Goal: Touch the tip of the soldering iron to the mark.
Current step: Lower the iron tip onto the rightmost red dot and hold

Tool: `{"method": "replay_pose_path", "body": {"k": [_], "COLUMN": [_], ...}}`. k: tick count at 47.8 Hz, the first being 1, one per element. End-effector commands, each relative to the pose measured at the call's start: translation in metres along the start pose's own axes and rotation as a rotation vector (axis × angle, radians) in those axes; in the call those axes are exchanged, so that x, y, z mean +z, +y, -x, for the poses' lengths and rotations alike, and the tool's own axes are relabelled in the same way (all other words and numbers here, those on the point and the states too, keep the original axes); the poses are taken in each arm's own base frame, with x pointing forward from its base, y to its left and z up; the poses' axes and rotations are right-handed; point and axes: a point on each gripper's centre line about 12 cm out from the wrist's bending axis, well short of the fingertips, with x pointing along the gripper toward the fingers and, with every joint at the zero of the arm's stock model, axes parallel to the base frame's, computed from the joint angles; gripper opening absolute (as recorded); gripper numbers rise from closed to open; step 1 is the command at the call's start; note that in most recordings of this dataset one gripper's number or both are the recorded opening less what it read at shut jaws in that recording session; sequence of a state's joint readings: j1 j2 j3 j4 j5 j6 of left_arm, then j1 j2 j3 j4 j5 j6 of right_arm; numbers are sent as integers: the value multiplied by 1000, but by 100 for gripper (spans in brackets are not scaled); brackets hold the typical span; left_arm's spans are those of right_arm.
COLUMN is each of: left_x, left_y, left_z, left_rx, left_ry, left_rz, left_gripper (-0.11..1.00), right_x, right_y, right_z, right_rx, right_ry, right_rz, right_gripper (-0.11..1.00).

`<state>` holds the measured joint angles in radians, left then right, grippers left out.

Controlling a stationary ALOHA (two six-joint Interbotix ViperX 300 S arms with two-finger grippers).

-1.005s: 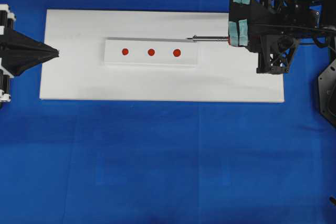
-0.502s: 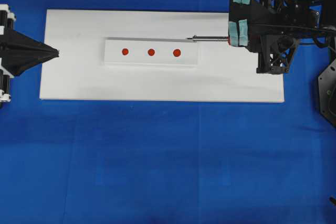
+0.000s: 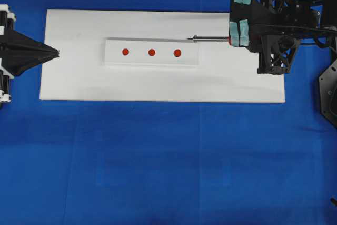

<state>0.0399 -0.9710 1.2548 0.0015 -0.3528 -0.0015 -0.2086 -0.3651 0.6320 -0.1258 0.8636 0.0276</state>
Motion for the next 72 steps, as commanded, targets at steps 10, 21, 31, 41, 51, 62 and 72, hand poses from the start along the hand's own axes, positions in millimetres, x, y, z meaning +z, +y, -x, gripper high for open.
{"method": "replay_pose_path", "body": {"k": [10,21,31,41,51,62,72], "left_x": [4,3,3,3,3,3,3], "left_y": [1,1,1,1,1,1,1], "left_z": [-2,-2,-2,-2,-2,-2,-2], "left_rx": [3,2,3,3,2,2,2], "left_ry": [-18,-15,-14,-11,-11,-12,-12], "left_rz": [-2,-2,0,0,-2,-2,-2], "left_gripper": [0,0,0,0,0,0,0], "right_x": [4,6,4,3,0,0,0], "right_y": [2,6,9,10,10,10,10], "right_z": [-19,-53,-75,-82,-84,-84,-84], "right_rx": [2,12,18,20,21,21,21], "right_ry": [40,68,88,92,95,94,95], "right_rz": [-6,3,9,9,10,10,10], "right_gripper": [6,6,6,6,6,6,6]}}
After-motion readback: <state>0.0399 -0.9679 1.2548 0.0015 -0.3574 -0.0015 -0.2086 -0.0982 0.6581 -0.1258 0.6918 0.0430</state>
